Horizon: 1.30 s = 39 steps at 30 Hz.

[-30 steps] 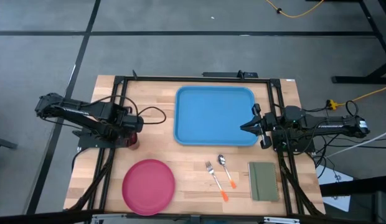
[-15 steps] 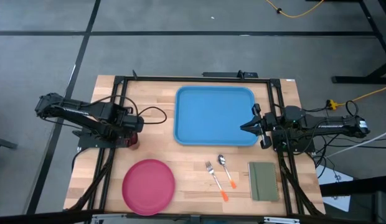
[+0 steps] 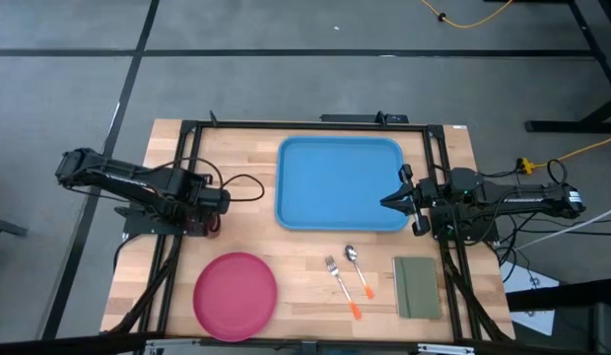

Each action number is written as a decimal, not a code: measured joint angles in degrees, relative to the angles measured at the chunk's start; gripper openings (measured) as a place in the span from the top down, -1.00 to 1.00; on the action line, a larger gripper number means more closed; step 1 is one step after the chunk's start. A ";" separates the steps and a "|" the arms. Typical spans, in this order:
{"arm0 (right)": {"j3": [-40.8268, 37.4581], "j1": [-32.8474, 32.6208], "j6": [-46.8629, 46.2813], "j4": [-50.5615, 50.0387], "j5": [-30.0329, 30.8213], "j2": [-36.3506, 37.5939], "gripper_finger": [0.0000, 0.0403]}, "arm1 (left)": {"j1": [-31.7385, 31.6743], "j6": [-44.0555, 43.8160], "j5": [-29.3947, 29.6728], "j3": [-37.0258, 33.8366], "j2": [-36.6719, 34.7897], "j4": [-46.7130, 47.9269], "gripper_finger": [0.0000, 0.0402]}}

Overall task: Pick and place plate/cup/fork/spoon on tray
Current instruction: Put the red cup on the blue tray

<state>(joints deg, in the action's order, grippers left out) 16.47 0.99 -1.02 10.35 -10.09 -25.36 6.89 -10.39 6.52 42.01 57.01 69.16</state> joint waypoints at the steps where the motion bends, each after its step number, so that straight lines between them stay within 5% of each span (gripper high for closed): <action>1: 0.00 0.00 0.00 0.00 0.00 0.00 0.82 | -0.02 0.00 -0.01 -0.08 0.00 -0.23 0.41; 8: 0.00 0.00 0.02 0.02 0.00 0.00 0.82 | -0.02 0.05 1.65 -0.08 0.00 -1.49 0.47; 18: 0.00 0.00 0.05 0.07 0.00 0.00 0.82 | 0.03 0.29 1.14 1.08 -0.09 -2.27 0.95; 25: 0.00 0.00 1.57 0.13 0.00 0.00 0.82 | -1.50 3.17 10.87 12.48 0.02 -3.77 0.98; 33: 0.00 0.00 1.52 2.06 -0.02 0.02 0.82 | -11.08 30.70 16.71 20.30 3.13 -34.66 0.98; 39: 0.00 -0.02 1.21 2.76 -0.02 0.02 0.82 | -22.92 39.20 10.15 21.67 12.85 -54.94 0.99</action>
<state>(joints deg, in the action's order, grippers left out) 16.47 0.97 0.19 13.11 -10.11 -25.34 -16.03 28.80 16.66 63.68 69.86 14.22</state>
